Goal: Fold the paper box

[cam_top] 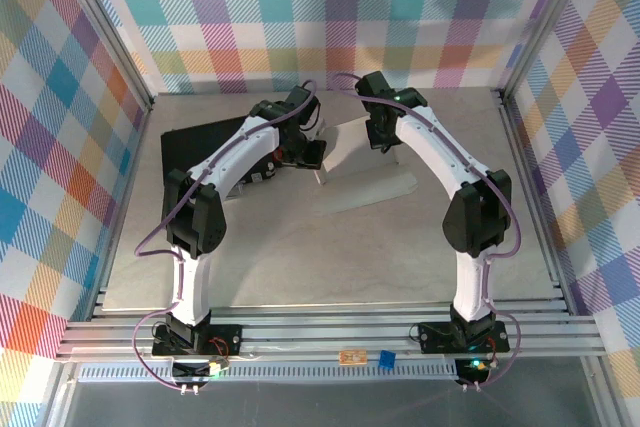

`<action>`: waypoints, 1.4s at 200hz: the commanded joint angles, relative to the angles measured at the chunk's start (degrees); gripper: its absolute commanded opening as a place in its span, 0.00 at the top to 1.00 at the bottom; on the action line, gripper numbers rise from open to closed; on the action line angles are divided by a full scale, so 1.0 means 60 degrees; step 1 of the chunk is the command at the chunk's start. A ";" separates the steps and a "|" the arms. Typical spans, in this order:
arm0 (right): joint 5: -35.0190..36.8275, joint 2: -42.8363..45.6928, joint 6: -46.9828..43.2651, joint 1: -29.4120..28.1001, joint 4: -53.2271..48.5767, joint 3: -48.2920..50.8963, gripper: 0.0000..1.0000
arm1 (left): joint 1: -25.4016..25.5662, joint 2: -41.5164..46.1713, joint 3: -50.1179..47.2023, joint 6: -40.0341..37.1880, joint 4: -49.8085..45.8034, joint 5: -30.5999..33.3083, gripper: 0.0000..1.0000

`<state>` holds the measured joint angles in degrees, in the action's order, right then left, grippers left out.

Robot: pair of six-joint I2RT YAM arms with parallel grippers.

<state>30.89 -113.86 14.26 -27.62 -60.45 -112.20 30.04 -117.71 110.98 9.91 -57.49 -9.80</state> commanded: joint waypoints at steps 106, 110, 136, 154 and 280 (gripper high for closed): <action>-0.0921 -0.0118 0.0039 -0.0162 -0.0414 -0.0084 1.00 | -0.0123 0.0414 -0.0683 0.0550 0.0480 0.1037 0.87; -0.1040 -0.0122 -0.0020 -0.0151 -0.0413 -0.0068 1.00 | -0.0149 0.0414 -0.0721 0.0525 0.0561 0.0892 0.87; -0.1646 -0.0195 -0.0327 -0.0129 -0.0420 0.0009 1.00 | -0.0323 0.0307 -0.0971 0.0516 0.0907 0.0133 0.86; -0.1823 -0.0257 -0.0481 -0.0115 -0.0462 0.0139 1.00 | -0.0336 0.0206 -0.1096 0.0537 0.0958 -0.0060 0.86; -0.2512 0.1336 -0.0996 -0.0085 0.1869 0.2994 1.00 | -0.0404 0.1209 -0.4289 0.1190 0.3543 0.0089 0.56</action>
<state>17.56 -108.40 10.02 -28.27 -53.15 -97.17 27.97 -113.78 88.66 15.42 -41.60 -9.37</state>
